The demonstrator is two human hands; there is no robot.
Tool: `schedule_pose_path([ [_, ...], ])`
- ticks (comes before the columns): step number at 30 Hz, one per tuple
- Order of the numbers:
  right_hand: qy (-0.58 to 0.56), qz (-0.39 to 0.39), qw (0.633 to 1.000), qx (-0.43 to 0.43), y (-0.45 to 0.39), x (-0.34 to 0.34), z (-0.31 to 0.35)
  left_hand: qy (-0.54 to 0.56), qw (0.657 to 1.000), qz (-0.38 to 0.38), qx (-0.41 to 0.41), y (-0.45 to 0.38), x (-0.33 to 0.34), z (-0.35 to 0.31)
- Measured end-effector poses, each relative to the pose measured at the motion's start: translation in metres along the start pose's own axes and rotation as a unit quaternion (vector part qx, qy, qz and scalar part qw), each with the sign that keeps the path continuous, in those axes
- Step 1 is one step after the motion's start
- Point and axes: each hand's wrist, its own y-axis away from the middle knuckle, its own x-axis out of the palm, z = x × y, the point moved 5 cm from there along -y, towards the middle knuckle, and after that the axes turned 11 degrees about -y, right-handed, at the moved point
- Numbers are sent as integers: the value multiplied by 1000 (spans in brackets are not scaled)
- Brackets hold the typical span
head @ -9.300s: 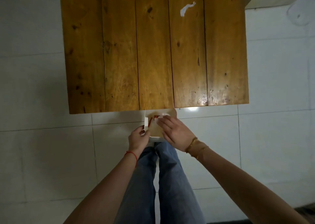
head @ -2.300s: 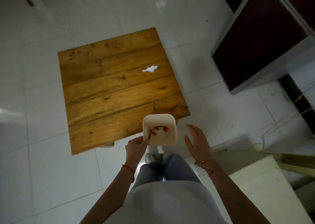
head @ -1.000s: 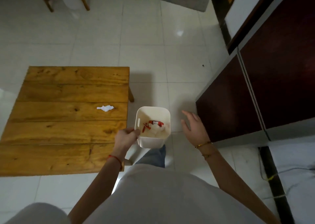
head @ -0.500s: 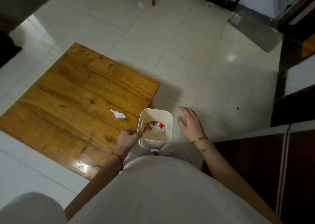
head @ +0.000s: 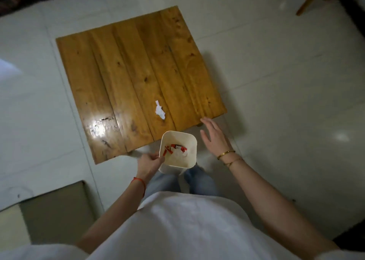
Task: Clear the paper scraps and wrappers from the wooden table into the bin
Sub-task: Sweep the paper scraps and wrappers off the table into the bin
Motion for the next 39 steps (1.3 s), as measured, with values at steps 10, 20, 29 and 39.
schedule_pose_path([
  [10, 60, 135, 984, -101, -101, 52, -16, 116, 987, -44, -101, -30, 57, 38],
  [20, 114, 203, 957, -172, -188, 146, -24, 198, 967, -62, -146, -87, 104, 83],
  [29, 170, 222, 933, -227, -219, 197, -40, 230, 958, -80, -149, -136, 125, 100],
  [39, 227, 264, 889, -297, -146, 195, -71, 241, 956, -101, -136, -137, 126, 94],
])
